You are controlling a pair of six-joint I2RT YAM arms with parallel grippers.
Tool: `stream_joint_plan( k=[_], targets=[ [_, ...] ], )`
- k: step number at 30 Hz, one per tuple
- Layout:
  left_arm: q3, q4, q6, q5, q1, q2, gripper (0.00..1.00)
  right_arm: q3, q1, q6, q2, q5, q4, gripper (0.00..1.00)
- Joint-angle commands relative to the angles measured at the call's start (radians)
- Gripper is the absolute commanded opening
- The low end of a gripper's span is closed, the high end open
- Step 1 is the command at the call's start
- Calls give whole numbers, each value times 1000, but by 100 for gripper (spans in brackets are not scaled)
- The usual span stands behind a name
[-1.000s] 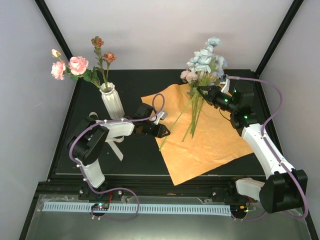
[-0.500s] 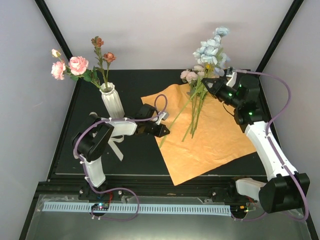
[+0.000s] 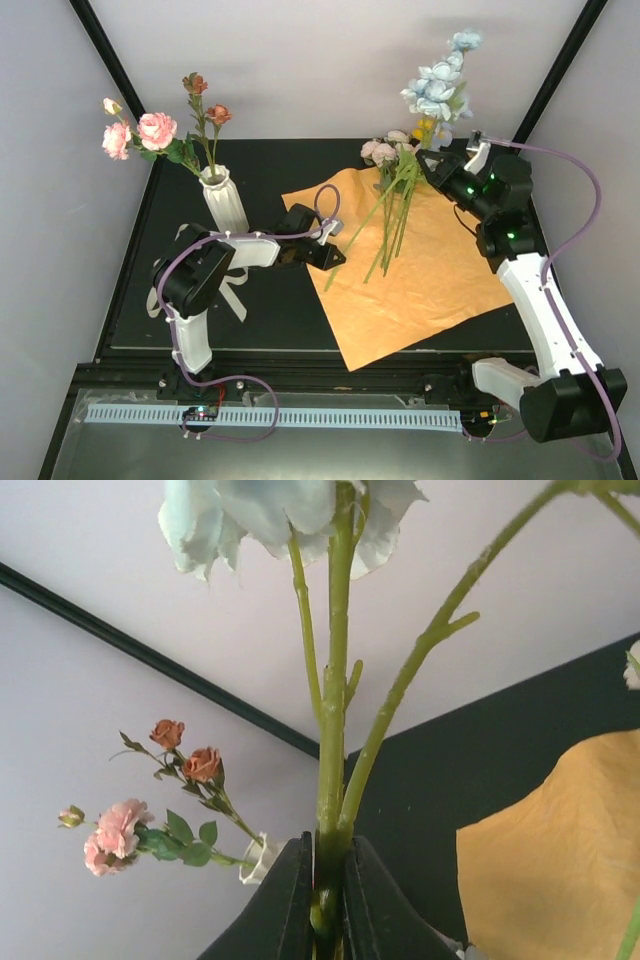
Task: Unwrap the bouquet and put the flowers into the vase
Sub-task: Place the fake flower on the wrapping paper.
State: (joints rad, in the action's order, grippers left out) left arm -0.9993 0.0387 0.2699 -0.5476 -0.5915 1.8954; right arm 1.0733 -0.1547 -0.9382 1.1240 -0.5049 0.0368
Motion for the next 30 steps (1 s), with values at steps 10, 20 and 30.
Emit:
stream_joint_plan(
  k=[10, 20, 30],
  targets=[
    [-12, 43, 44, -74, -10, 2, 2, -105, 9, 123, -164, 226, -10, 12],
    [96, 161, -63, -112, -17, -83, 2, 20, 12, 203, -115, 369, 89, 13],
    [93, 138, -295, 66, -134, -199, 2, 53, 12, 164, 63, 205, 52, 13]
  ],
)
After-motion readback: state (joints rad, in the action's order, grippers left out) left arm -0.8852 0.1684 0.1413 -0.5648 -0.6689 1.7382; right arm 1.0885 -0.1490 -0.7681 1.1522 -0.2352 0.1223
